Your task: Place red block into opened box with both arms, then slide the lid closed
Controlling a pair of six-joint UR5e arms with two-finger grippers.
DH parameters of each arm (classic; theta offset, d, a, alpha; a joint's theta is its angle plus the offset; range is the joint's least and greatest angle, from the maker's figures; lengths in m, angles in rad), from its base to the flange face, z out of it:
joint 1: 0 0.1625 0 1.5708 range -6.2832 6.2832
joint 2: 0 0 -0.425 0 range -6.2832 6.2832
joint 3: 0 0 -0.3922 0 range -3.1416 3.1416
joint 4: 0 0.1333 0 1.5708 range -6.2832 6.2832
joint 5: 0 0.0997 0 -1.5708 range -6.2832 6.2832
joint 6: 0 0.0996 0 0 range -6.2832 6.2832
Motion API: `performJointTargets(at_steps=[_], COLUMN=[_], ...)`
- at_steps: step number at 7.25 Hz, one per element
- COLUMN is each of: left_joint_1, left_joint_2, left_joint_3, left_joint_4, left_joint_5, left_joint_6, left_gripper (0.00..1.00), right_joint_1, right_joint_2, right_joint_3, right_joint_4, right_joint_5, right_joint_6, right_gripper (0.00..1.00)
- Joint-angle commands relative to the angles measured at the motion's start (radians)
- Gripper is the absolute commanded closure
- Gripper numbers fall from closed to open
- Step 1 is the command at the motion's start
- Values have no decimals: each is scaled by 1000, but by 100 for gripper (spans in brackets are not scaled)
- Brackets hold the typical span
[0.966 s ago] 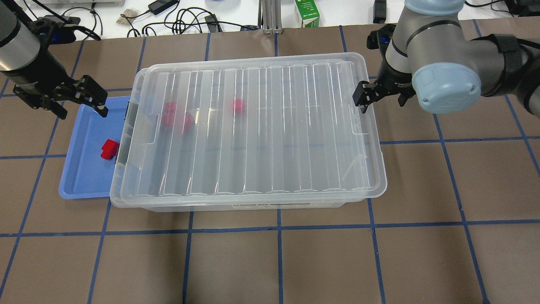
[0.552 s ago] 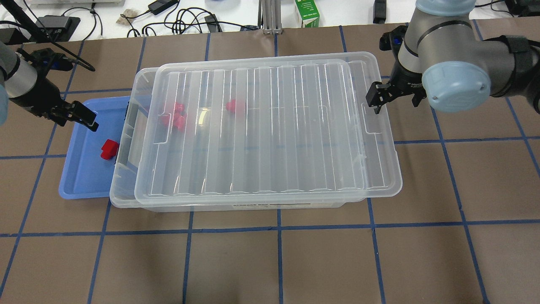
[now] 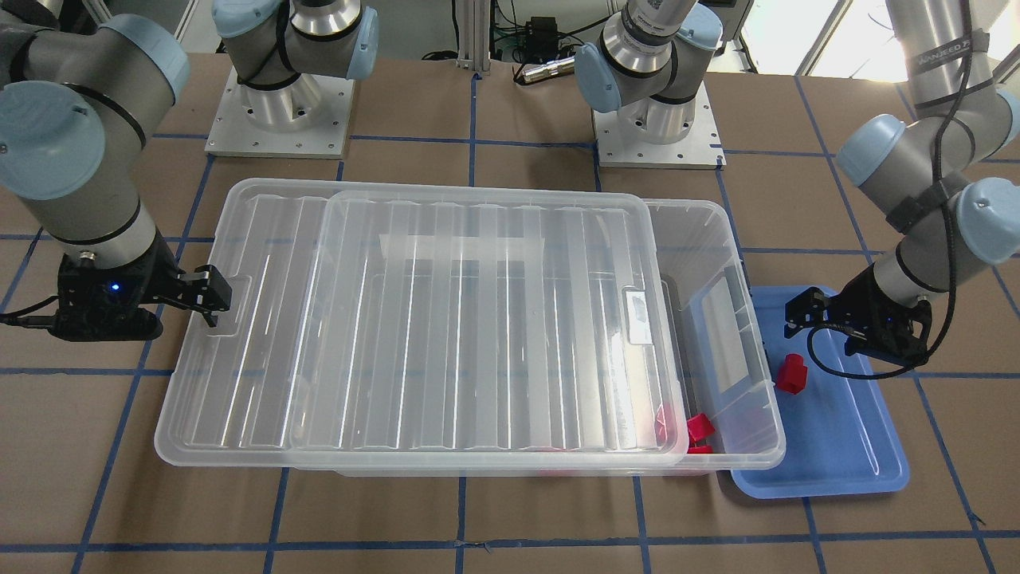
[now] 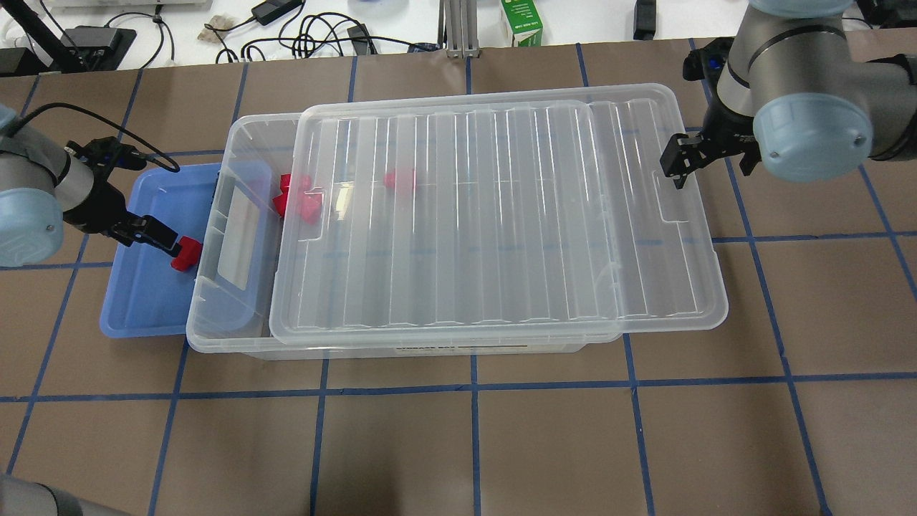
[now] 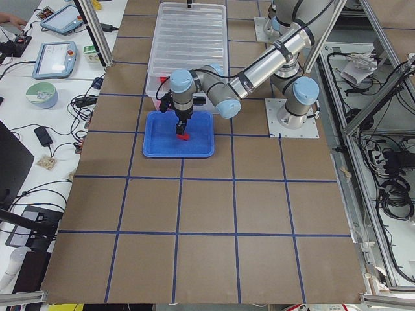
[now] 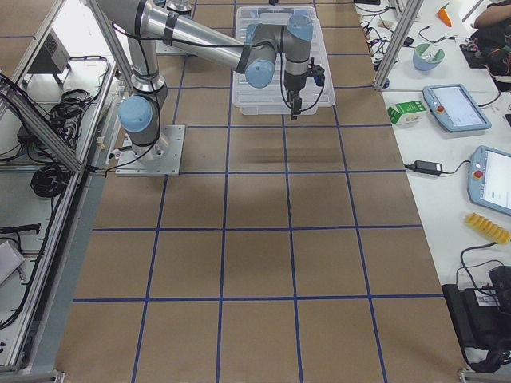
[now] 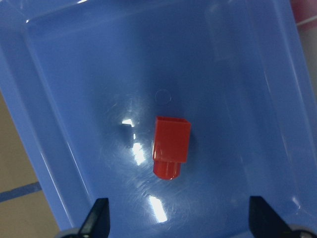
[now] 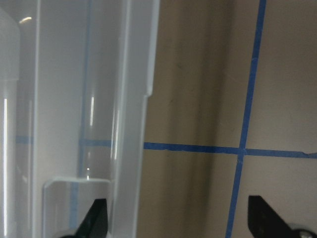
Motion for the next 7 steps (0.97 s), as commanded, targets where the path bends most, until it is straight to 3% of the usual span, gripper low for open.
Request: performJointTargets(at_steps=[1,4,5,6,7], left_joint_1=[-1,-4,-13,-23,-34], left_joint_2=[-48,-112,-121,-124,-118], left_joint_3=[-20,-40,-40,-42,-42], left_joint_4=[60,183,200,200,202], left_joint_5=[-2,-4,-1,-2,-1], left_joint_6=[0,-1,-1,0,5], left_gripper=[2,3,15,36,65], right_joint_1=[-62,-140,-142,-156,-168], right_joint_2=[-1,-1,-1,-1,-2], right_joint_3=[-4,-8,-8,-8,-7], right_joint_4=[0,3,3,3,5], right_joint_5=[-3,9,8,8,8], right_joint_6=[-53,-130,-131,-131,-133], right_gripper=[0,0,0,0,0])
